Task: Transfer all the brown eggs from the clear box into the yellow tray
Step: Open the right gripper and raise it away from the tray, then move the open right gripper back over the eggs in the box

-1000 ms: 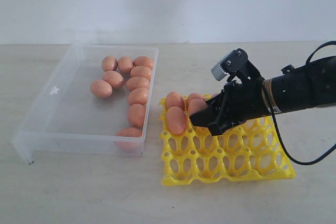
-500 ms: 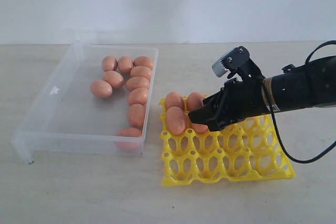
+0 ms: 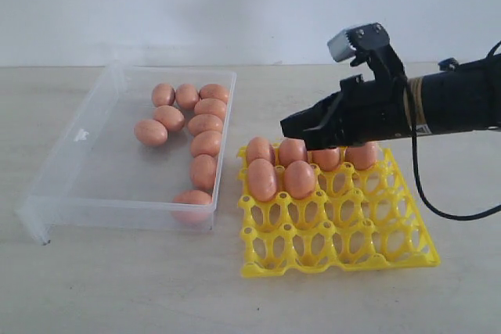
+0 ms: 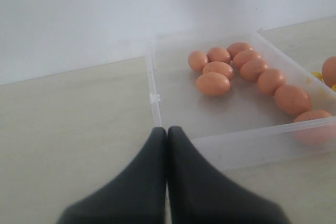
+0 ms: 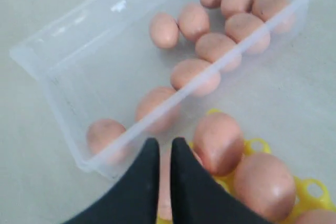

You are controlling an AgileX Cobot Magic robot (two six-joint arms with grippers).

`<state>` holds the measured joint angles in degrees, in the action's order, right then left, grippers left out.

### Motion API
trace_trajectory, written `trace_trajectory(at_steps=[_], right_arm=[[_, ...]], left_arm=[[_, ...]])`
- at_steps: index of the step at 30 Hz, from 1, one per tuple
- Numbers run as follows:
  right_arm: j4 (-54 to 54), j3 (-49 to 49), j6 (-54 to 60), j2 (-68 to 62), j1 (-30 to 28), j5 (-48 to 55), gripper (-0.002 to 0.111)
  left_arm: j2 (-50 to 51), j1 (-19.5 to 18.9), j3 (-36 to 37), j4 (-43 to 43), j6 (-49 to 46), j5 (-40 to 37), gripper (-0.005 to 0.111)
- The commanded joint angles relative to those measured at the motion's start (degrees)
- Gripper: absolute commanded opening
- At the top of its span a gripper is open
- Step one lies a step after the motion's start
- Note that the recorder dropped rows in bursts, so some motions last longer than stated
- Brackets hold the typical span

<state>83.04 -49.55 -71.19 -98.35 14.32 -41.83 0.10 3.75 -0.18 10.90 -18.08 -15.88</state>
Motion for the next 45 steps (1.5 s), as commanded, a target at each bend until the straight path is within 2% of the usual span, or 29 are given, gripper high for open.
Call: trace_trajectory(at_steps=[1, 3, 8, 11, 13, 15, 18, 21, 23, 26, 28, 31, 37, 45], right_arm=[[7.85, -1.34, -4.96, 5.89, 6.52, 3.07, -0.001], [16.91, -3.07, -14.28, 7.57, 11.61, 9.94, -0.001], [16.91, -3.87, -25.87, 9.76, 20.11, 34.76, -0.001], [16.91, -4.28, -17.75, 9.80, 23.66, 49.68, -0.001], [16.91, -4.49, -7.72, 9.80, 26.01, 61.56, -0.001], [10.54, -5.26, 3.07, 9.80, 28.08, 75.11, -0.001], [-6.17, -7.97, 20.47, 9.69, 28.43, 91.56, -0.001], [-28.55, -12.01, 33.79, 9.81, 23.63, 93.24, -0.001], [-47.86, -14.81, 48.62, 9.81, 19.99, 92.01, -0.001], [-78.14, -18.02, 76.94, 9.81, 16.21, 95.07, -0.001], [-90.54, -19.23, 90.18, 9.81, 15.50, 98.65, -0.001], [-96.86, -19.81, 94.04, 9.81, 15.50, 97.86, -0.001], [-97.35, -19.81, 94.04, 9.70, 15.50, 88.51, -0.001], [-98.44, -19.81, 94.04, 9.48, 15.45, 94.97, -0.001]], left_arm=[[-0.10, 0.32, 0.18, 0.41, 0.52, 0.96, -0.004], [-0.10, 0.32, 0.18, 0.41, 0.52, 0.96, -0.004], [-0.10, 0.32, 0.18, 0.41, 0.52, 0.96, -0.004], [-0.10, 0.32, 0.18, 0.41, 0.52, 0.96, -0.004], [-0.10, 0.32, 0.18, 0.41, 0.52, 0.96, -0.004], [-0.10, 0.32, 0.18, 0.41, 0.52, 0.96, -0.004], [-0.10, 0.32, 0.18, 0.41, 0.52, 0.96, -0.004], [-0.10, 0.32, 0.18, 0.41, 0.52, 0.96, -0.004], [-0.10, 0.32, 0.18, 0.41, 0.52, 0.96, -0.004], [-0.10, 0.32, 0.18, 0.41, 0.52, 0.96, -0.004], [-0.10, 0.32, 0.18, 0.41, 0.52, 0.96, -0.004], [-0.10, 0.32, 0.18, 0.41, 0.52, 0.96, -0.004], [-0.10, 0.32, 0.18, 0.41, 0.52, 0.96, -0.004], [-0.10, 0.32, 0.18, 0.41, 0.52, 0.96, -0.004]])
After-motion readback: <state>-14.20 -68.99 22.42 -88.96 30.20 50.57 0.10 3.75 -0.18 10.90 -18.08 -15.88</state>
